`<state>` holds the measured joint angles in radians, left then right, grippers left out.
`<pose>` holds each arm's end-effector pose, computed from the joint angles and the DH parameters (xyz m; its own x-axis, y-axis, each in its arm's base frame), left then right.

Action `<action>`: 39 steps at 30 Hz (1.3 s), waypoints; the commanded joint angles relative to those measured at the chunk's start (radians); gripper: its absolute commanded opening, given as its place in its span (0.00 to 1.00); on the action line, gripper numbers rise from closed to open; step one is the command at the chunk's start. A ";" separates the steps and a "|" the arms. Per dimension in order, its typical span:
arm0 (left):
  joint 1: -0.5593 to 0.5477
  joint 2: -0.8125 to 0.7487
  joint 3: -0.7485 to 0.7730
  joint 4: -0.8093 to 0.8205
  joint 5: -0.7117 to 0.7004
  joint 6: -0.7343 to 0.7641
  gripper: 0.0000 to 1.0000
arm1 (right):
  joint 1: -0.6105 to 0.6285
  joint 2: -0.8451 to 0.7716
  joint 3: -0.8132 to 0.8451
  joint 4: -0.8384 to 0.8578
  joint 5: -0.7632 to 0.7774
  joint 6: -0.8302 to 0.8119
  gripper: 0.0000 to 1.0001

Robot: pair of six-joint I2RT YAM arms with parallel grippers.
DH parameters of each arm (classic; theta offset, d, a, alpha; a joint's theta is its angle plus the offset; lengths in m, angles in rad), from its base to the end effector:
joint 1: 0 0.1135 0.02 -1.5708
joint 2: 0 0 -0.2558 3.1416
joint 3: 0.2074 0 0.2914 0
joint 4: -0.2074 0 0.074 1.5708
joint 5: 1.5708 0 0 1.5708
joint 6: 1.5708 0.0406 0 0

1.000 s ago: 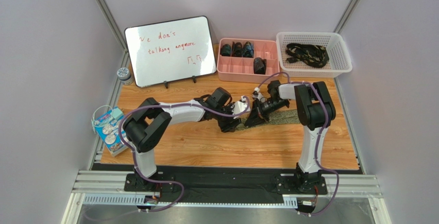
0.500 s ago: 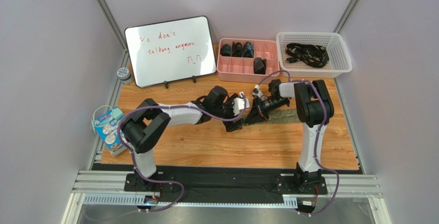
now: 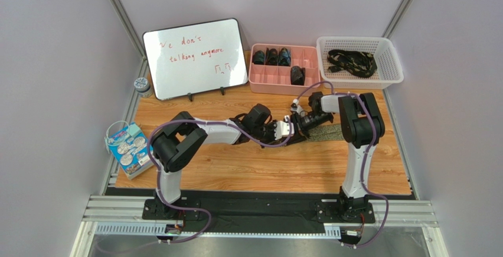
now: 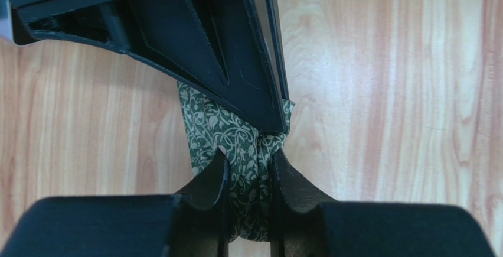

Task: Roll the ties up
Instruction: Roll the tie at the center of the board.

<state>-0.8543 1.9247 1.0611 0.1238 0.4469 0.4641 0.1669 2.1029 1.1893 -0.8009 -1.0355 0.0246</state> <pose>0.2634 -0.3292 0.1011 0.0023 0.6120 -0.7909 0.9938 0.0868 0.0701 0.3471 0.0939 0.0511 -0.9747 -0.1515 0.1641 0.0607 0.5274 0.8475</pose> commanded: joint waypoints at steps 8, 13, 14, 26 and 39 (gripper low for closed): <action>0.017 -0.079 -0.082 -0.250 0.099 0.071 0.06 | -0.029 -0.186 0.041 -0.146 0.178 -0.094 0.39; 0.023 -0.079 -0.056 -0.276 0.072 0.038 0.04 | -0.024 -0.112 0.038 -0.121 0.294 -0.075 0.32; 0.023 -0.079 -0.049 -0.279 0.062 0.015 0.04 | -0.024 -0.104 0.033 -0.123 0.308 -0.074 0.31; 0.026 -0.113 0.013 -0.406 -0.007 0.025 0.04 | -0.024 -0.076 -0.036 -0.118 0.448 -0.040 0.28; 0.017 -0.029 0.069 -0.449 -0.088 -0.061 0.08 | -0.007 -0.225 -0.034 0.029 0.180 0.084 0.42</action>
<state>-0.8413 1.8648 1.1267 -0.2276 0.4255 0.4358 0.1448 1.9640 1.1557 -0.9024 -0.7658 0.0422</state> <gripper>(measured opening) 0.293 0.390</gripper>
